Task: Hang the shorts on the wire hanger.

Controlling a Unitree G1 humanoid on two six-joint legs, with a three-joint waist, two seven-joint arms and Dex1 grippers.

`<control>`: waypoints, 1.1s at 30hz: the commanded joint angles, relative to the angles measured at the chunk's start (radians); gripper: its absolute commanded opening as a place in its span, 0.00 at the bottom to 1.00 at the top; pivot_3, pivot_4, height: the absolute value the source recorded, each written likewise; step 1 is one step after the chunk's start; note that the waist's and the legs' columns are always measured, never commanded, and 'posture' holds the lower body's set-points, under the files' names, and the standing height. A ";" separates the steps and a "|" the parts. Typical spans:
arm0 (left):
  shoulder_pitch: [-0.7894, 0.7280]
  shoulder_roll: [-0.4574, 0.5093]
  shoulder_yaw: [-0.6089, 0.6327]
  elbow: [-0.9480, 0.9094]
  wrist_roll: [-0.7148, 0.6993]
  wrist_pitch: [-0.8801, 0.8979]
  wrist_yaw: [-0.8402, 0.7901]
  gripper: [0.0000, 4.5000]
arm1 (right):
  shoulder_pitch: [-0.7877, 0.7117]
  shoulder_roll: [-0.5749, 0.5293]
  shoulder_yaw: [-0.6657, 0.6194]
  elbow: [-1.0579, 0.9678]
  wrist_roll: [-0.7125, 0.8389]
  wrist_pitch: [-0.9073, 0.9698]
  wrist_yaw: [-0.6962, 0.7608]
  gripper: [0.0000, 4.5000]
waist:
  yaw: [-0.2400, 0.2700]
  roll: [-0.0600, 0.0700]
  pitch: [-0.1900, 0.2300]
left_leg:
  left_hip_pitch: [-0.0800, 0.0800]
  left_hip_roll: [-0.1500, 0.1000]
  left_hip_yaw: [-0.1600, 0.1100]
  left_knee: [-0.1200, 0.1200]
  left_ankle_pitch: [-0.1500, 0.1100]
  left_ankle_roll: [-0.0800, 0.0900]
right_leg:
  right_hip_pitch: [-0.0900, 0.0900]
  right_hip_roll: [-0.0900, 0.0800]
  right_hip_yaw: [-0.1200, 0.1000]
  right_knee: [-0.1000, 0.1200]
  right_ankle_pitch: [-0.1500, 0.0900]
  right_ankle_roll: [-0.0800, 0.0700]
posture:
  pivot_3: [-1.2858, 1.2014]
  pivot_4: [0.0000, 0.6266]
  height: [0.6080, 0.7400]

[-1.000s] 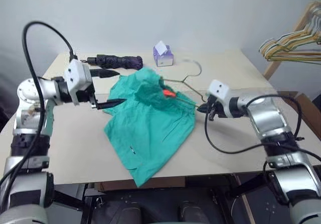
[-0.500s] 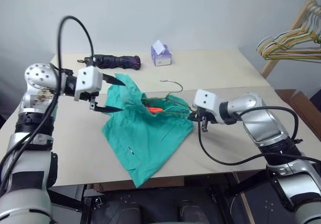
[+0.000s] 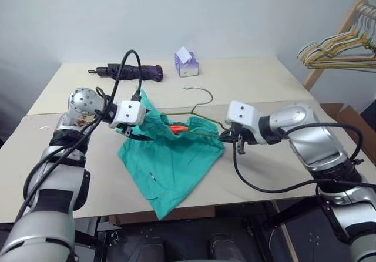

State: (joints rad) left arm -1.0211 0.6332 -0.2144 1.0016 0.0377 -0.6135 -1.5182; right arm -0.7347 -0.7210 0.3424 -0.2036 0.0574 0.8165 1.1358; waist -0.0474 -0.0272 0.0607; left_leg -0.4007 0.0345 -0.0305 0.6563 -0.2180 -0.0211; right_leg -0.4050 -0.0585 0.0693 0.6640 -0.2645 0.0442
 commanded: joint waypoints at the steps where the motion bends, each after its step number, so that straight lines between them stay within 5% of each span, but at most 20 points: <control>1: -0.043 -0.005 0.023 0.007 -0.010 -0.020 0.018 0.52 | -0.036 -0.017 -0.045 -0.048 0.043 0.028 0.006 0.00 | 0.000 0.000 0.000 | 0.000 0.000 0.000 0.001 0.000 0.000 | 0.000 0.000 0.000 0.000 0.000 0.000 | 0.50 0.00 1.00; 9: -0.041 -0.008 0.039 0.005 -0.025 -0.008 0.017 0.01 | -0.057 -0.026 -0.063 -0.040 0.110 0.078 0.009 0.00 | -0.002 0.000 0.000 | -0.001 0.000 0.000 0.002 0.000 0.000 | 0.000 0.000 0.000 0.000 0.000 0.000 | 0.50 0.00 1.00; 12: -0.033 -0.010 0.052 -0.003 -0.038 0.008 0.012 0.01 | -0.061 -0.037 -0.064 -0.038 0.132 0.070 0.018 0.00 | -0.002 0.000 0.000 | -0.001 0.000 0.000 0.002 0.000 0.000 | 0.000 0.000 0.000 0.000 0.000 0.000 | 0.50 0.00 1.00; 20: -0.013 -0.009 0.106 -0.047 -0.107 0.127 -0.011 0.00 | -0.056 -0.086 -0.129 0.007 0.156 0.070 -0.014 0.59 | -0.008 0.000 0.000 | -0.001 0.000 -0.001 0.003 0.000 0.000 | 0.000 0.000 -0.001 0.001 0.000 0.000 | 0.49 0.00 1.00; 25: 0.025 0.014 0.144 -0.107 -0.150 0.207 -0.011 0.00 | 0.018 -0.155 -0.276 0.083 0.167 0.046 -0.088 0.97 | -0.010 0.000 0.000 | -0.002 0.000 -0.001 0.003 0.000 0.000 | 0.000 0.000 -0.001 0.000 0.000 0.000 | 0.49 0.00 1.00; 33: 0.078 0.034 0.168 -0.186 -0.171 0.269 0.013 0.00 | 0.260 -0.062 -0.394 0.051 0.241 -0.027 -0.174 0.99 | -0.028 -0.001 0.000 | 0.000 0.000 -0.001 0.003 0.000 0.001 | 0.001 0.000 -0.001 0.001 0.000 0.000 | 0.50 0.01 1.00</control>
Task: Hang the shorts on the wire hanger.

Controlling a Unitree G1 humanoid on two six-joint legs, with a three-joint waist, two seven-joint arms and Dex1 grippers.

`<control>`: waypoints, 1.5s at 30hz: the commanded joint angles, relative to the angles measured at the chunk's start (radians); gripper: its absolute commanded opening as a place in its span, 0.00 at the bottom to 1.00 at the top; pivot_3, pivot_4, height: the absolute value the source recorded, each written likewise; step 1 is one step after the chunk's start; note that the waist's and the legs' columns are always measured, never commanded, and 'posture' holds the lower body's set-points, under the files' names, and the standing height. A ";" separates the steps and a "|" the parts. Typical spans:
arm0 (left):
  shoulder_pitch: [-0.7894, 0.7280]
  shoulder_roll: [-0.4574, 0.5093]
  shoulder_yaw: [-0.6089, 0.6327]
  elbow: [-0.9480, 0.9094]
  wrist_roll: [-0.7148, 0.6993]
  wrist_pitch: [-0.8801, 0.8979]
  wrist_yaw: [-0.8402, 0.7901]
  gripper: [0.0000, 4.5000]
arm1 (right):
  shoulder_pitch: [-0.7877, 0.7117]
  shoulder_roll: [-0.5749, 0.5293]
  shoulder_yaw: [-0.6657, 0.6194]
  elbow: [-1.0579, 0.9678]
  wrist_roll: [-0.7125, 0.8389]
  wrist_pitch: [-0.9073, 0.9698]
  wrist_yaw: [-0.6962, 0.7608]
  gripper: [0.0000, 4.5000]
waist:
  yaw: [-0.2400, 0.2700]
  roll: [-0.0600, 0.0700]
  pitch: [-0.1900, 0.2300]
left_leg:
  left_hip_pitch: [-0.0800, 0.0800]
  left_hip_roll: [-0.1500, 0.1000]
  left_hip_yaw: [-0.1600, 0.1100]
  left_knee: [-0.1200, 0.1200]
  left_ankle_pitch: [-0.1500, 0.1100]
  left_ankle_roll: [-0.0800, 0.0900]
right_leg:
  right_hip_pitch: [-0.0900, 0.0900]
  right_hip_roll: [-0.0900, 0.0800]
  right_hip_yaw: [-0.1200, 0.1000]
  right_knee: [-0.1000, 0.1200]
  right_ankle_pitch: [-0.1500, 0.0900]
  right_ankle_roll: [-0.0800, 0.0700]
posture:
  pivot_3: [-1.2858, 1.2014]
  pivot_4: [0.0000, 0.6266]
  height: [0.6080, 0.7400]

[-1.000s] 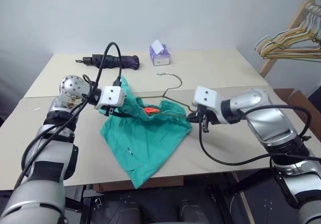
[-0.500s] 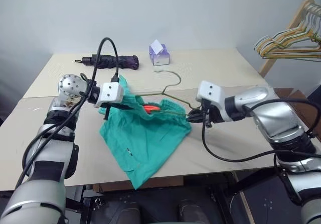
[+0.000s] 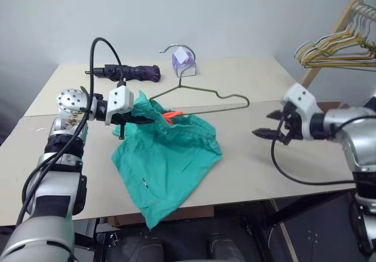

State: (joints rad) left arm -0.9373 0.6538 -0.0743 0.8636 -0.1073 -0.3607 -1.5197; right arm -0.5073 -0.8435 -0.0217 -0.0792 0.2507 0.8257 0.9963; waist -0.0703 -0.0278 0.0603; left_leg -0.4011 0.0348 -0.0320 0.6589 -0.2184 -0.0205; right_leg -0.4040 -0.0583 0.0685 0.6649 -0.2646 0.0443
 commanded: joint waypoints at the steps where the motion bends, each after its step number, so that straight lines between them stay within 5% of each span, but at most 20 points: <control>1: -0.002 0.014 0.028 -0.055 -0.027 0.021 0.016 0.00 | 0.046 0.098 -0.032 -0.092 0.066 -0.030 -0.056 0.99 | -0.008 0.000 0.000 | 0.000 0.000 0.000 0.000 0.000 0.000 | 0.000 0.000 0.000 0.000 0.000 0.000 | 0.50 0.01 1.00; 7: 0.008 0.012 0.025 -0.086 -0.032 0.042 0.027 0.00 | 0.048 0.341 0.014 -0.130 0.112 -0.031 -0.180 0.99 | -0.025 0.000 0.000 | 0.001 0.000 -0.002 0.000 0.000 0.000 | 0.000 0.001 0.000 0.001 0.000 0.000 | 0.50 0.01 1.00; 14: 0.015 0.016 0.024 -0.097 -0.033 0.046 0.028 0.00 | 0.000 0.455 0.106 -0.060 0.075 -0.043 -0.260 0.99 | -0.024 0.000 0.000 | 0.000 0.000 -0.002 0.000 0.000 0.000 | 0.001 0.000 0.000 0.001 0.000 0.000 | 0.50 0.01 1.00; 18: 0.018 0.017 0.025 -0.102 -0.033 0.047 0.032 0.00 | -0.023 0.488 0.146 0.008 0.049 -0.053 -0.291 0.78 | -0.026 0.000 0.000 | 0.000 0.000 -0.003 0.000 0.000 0.000 | 0.000 0.001 0.000 0.001 0.000 0.000 | 0.50 0.01 1.00; 28: 0.060 0.037 0.020 -0.125 -0.026 0.049 0.026 0.00 | -0.027 0.490 0.074 0.034 0.098 -0.049 -0.292 0.01 | -0.026 0.000 0.000 | 0.000 0.000 -0.003 0.000 0.000 0.000 | 0.000 0.001 -0.001 0.001 0.000 0.000 | 0.51 0.02 1.00; 45: 0.096 0.144 -0.022 -0.004 0.070 -0.064 0.032 0.00 | -0.022 0.324 -0.044 0.086 0.179 -0.018 -0.288 0.01 | -0.025 0.000 0.000 | 0.000 0.000 -0.003 0.000 0.000 0.000 | 0.000 0.001 -0.001 0.001 0.000 0.000 | 0.50 0.04 1.00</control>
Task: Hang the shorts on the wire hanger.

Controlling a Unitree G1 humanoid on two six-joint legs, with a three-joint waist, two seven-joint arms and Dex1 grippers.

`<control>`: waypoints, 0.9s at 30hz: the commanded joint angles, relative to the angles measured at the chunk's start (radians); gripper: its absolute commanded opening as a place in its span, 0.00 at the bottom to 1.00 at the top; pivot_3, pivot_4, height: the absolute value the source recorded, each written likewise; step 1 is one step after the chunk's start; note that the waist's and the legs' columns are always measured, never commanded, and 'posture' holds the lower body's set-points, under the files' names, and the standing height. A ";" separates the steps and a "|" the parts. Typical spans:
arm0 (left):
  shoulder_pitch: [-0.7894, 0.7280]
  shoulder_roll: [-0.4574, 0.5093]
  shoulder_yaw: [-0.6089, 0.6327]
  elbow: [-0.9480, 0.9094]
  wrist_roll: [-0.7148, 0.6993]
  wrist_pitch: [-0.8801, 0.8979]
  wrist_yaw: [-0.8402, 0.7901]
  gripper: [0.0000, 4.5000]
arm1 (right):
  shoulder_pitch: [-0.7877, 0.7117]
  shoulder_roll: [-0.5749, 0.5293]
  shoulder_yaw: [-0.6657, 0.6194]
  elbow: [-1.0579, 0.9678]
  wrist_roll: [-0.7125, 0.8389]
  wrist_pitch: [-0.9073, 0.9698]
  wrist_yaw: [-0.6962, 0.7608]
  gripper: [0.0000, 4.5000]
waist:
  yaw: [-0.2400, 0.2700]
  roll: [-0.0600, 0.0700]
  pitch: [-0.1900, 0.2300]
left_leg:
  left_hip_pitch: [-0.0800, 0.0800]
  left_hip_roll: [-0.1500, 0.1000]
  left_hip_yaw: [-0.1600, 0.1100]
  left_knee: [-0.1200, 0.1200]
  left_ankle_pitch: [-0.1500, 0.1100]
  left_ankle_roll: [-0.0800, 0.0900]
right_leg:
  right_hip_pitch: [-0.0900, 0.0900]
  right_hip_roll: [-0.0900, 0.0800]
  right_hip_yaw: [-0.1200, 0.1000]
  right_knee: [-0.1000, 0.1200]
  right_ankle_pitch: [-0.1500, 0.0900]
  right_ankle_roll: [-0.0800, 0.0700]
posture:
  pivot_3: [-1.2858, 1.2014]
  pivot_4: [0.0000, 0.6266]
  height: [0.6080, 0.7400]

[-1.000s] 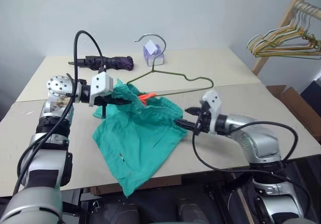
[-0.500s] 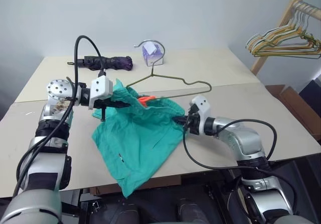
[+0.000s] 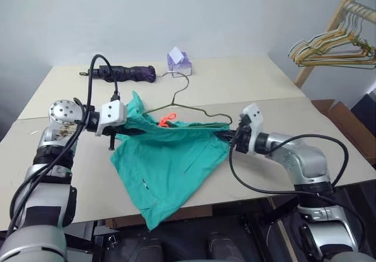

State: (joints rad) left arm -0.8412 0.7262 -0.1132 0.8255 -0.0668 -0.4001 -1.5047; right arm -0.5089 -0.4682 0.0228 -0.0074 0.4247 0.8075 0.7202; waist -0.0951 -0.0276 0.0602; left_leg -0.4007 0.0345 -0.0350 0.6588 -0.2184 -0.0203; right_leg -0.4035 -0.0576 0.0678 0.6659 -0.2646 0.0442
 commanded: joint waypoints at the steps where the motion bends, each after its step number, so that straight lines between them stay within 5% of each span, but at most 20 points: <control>1: 0.001 0.079 0.016 0.042 0.034 -0.029 0.019 0.00 | -0.022 -0.058 -0.093 0.017 0.010 0.001 -0.011 0.01 | 0.000 0.000 0.000 | 0.000 0.000 0.000 0.000 0.000 0.000 | 0.000 0.000 0.000 0.000 0.000 0.000 | 0.50 0.03 1.00; 27: -0.031 0.206 -0.162 0.234 0.243 -0.176 0.170 0.00 | 0.003 -0.223 -0.016 0.003 -0.004 -0.120 0.079 0.01 | 0.006 0.000 0.000 | -0.001 0.000 0.000 0.000 0.000 0.000 | 0.000 0.000 0.000 -0.001 0.000 0.000 | 0.50 0.02 1.00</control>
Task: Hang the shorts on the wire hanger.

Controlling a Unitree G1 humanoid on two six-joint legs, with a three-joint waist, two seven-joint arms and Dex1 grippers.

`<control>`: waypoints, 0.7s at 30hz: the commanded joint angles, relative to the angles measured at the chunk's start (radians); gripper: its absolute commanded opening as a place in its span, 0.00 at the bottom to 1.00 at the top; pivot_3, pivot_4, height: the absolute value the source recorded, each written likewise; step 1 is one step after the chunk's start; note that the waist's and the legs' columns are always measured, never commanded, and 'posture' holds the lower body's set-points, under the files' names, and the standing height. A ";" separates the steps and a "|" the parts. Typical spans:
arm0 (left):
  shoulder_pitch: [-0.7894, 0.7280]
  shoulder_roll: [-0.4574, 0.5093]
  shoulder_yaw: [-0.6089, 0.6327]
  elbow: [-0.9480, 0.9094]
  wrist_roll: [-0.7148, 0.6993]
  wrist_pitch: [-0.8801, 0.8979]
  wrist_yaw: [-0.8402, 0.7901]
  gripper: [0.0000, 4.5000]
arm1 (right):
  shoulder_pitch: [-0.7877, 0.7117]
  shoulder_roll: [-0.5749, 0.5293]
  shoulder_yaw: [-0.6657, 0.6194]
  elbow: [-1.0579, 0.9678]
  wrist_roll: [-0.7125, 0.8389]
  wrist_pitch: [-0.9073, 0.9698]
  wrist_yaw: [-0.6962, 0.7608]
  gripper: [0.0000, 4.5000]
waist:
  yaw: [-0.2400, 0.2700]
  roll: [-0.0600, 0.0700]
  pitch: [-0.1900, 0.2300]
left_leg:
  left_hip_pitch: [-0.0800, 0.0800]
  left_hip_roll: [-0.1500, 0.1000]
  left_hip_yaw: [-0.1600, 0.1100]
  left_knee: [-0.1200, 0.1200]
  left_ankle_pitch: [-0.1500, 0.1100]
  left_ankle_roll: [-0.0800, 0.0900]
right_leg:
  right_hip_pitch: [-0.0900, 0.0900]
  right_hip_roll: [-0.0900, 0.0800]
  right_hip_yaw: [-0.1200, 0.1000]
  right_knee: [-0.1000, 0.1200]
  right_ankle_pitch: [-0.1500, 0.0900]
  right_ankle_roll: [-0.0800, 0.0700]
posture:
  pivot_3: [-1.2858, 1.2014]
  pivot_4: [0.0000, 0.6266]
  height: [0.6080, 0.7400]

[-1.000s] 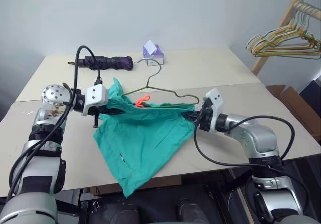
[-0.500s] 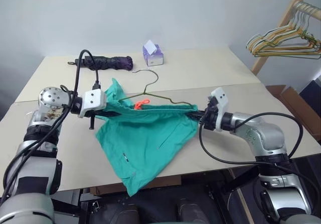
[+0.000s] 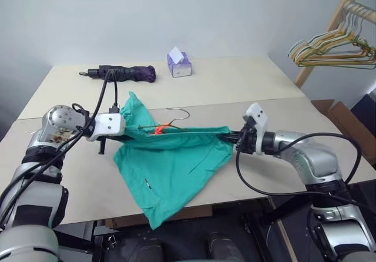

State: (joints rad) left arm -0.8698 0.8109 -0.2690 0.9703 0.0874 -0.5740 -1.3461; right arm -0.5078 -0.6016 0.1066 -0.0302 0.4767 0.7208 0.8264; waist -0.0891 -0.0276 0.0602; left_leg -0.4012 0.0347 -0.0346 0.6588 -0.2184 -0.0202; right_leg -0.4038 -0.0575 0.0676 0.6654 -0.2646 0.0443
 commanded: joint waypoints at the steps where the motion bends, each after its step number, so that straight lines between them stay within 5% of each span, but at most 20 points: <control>1: -0.004 0.114 -0.003 0.095 0.084 -0.003 0.025 0.00 | 0.000 -0.096 -0.093 0.013 -0.058 -0.038 -0.022 0.01 | 0.000 0.000 0.000 | 0.000 0.000 0.000 0.000 0.000 0.000 | 0.000 0.000 0.000 0.000 0.000 0.000 | 0.50 0.02 1.00; 10: -0.024 0.002 0.080 0.039 -0.084 0.109 -0.057 0.00 | -0.023 -0.086 -0.007 -0.124 -0.065 -0.050 -0.001 0.01 | 0.001 0.000 0.000 | 0.000 0.000 0.000 0.000 0.000 0.000 | 0.000 0.000 0.000 0.000 0.000 0.000 | 0.50 0.01 1.00; 15: -0.029 -0.026 0.094 0.021 -0.093 0.117 -0.080 0.00 | -0.056 -0.070 -0.002 -0.114 -0.087 -0.040 -0.015 0.29 | -0.003 0.000 0.000 | -0.001 0.000 0.000 0.000 0.000 0.000 | -0.001 0.000 0.000 0.000 0.000 0.000 | 0.50 0.00 1.00; 21: -0.039 -0.052 0.103 0.017 -0.091 0.113 -0.084 0.00 | -0.062 -0.102 -0.042 -0.139 -0.066 -0.031 0.012 0.74 | -0.002 0.000 0.000 | -0.001 0.000 0.000 0.000 0.000 0.000 | 0.000 0.000 0.000 0.000 0.000 0.000 | 0.49 0.00 1.00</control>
State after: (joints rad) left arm -0.8822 0.7624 -0.1971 0.9989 0.0128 -0.4555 -1.4308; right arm -0.5435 -0.6838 0.1224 -0.1336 0.3967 0.6884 0.8264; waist -0.0916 -0.0278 0.0602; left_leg -0.4023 0.0345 -0.0347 0.6590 -0.2184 -0.0202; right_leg -0.4043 -0.0580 0.0671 0.6653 -0.2646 0.0443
